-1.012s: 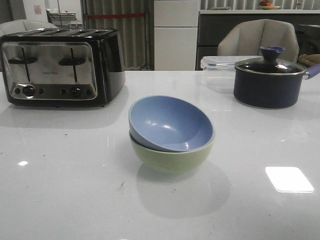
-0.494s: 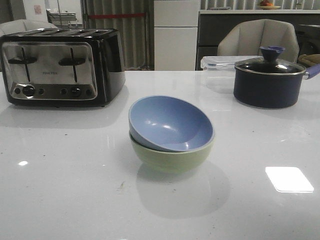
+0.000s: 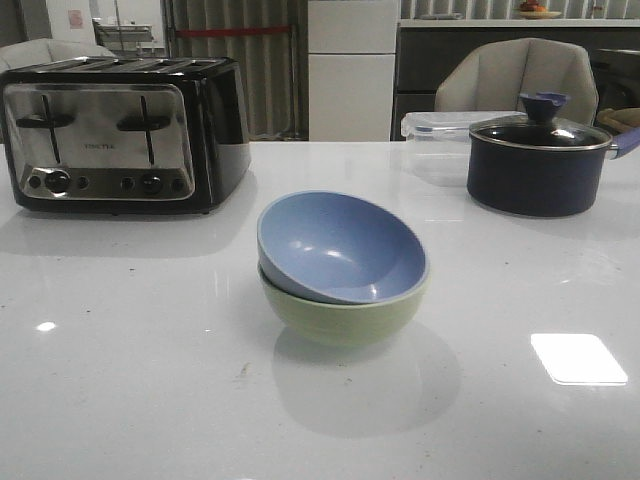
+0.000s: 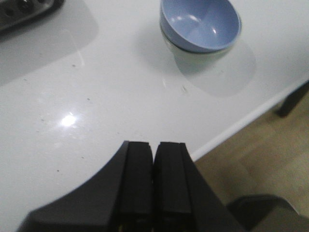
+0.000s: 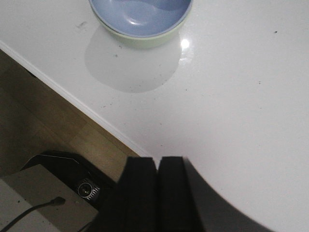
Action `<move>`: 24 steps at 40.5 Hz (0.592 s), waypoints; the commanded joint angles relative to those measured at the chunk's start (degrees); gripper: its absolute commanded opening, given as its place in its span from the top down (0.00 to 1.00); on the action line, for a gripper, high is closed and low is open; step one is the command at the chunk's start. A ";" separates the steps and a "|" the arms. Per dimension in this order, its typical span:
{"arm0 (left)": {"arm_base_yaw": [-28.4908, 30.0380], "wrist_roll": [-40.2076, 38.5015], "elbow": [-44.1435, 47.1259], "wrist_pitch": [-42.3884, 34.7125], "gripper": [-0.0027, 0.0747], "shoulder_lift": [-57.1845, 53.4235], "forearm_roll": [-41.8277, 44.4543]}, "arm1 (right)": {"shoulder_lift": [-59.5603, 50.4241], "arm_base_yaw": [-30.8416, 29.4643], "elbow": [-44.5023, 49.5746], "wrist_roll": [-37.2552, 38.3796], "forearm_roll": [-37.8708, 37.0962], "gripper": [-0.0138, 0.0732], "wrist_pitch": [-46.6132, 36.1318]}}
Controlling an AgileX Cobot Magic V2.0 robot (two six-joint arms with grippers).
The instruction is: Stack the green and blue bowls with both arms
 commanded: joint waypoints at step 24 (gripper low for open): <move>27.46 -0.58 36.88 -50.88 0.84 -32.27 -2.95 | -0.39 -0.24 -1.63 0.12 -0.24 0.80 -2.93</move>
